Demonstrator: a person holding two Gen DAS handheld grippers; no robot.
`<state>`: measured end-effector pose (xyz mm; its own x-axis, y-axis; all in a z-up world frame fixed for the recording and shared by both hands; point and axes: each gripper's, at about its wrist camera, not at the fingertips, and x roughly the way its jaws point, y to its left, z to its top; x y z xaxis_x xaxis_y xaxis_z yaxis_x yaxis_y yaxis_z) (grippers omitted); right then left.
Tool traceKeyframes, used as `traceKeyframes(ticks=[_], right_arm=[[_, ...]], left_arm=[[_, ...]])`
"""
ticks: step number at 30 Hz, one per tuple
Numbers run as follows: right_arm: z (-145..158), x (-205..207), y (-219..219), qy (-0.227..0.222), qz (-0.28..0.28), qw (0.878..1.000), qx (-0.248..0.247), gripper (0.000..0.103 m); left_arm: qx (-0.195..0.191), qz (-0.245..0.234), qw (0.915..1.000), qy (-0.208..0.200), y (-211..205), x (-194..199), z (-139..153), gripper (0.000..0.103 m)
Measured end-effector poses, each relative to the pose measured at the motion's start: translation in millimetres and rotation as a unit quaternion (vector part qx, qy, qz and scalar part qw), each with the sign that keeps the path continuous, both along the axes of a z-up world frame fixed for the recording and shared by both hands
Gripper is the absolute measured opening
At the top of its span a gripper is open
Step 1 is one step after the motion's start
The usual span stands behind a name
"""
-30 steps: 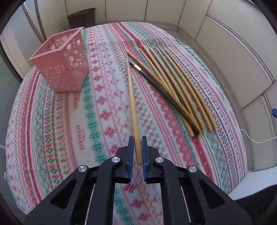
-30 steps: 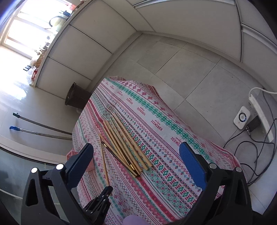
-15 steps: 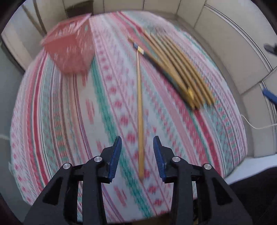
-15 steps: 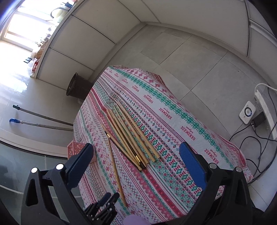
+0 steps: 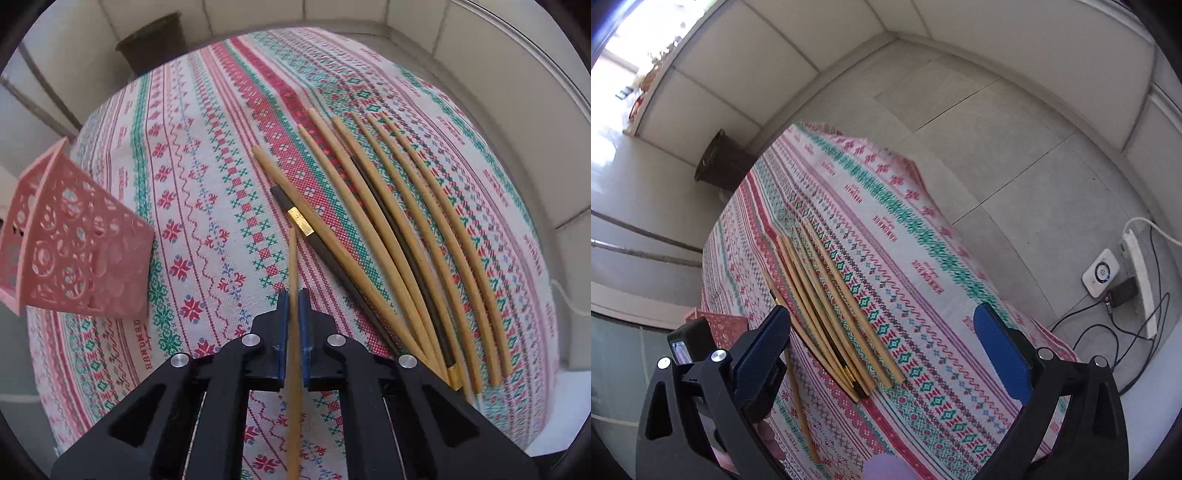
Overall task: Organize utensils
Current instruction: 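Close the left gripper on one wooden chopstick and lift it, then grasp a wooden chopstick with the right gripper while the left tool holds its chopstick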
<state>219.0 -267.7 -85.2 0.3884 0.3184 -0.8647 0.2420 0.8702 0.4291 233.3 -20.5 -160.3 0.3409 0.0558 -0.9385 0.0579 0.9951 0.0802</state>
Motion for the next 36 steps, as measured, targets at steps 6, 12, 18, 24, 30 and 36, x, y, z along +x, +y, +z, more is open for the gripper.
traceKeyframes(ticks=[6, 12, 18, 24, 30, 36], right_arm=[[-13, 65, 43, -0.028, 0.058, 0.994, -0.087, 0.093], [-40, 107, 63, -0.027, 0.089, 0.991, -0.098, 0.078], [-59, 119, 85, -0.021, 0.127, 0.982, -0.137, 0.062], [-65, 125, 93, -0.012, 0.132, 0.982, -0.135, 0.062], [-70, 128, 101, -0.017, 0.136, 0.978, -0.157, 0.062], [-77, 123, 126, -0.032, 0.153, 0.961, -0.229, 0.062]], left_arm=[[-0.043, -0.005, 0.9985, -0.032, 15, -43, 30, 0.005], [-0.111, -0.009, 0.9918, -0.063, 35, -92, 68, 0.005], [-0.136, -0.028, 0.9880, -0.067, 29, -93, 73, 0.005], [-0.148, -0.029, 0.9865, -0.064, 30, -88, 70, 0.005], [-0.151, -0.020, 0.9864, -0.062, 36, -87, 69, 0.005], [-0.151, -0.017, 0.9859, -0.069, 38, -88, 72, 0.005]])
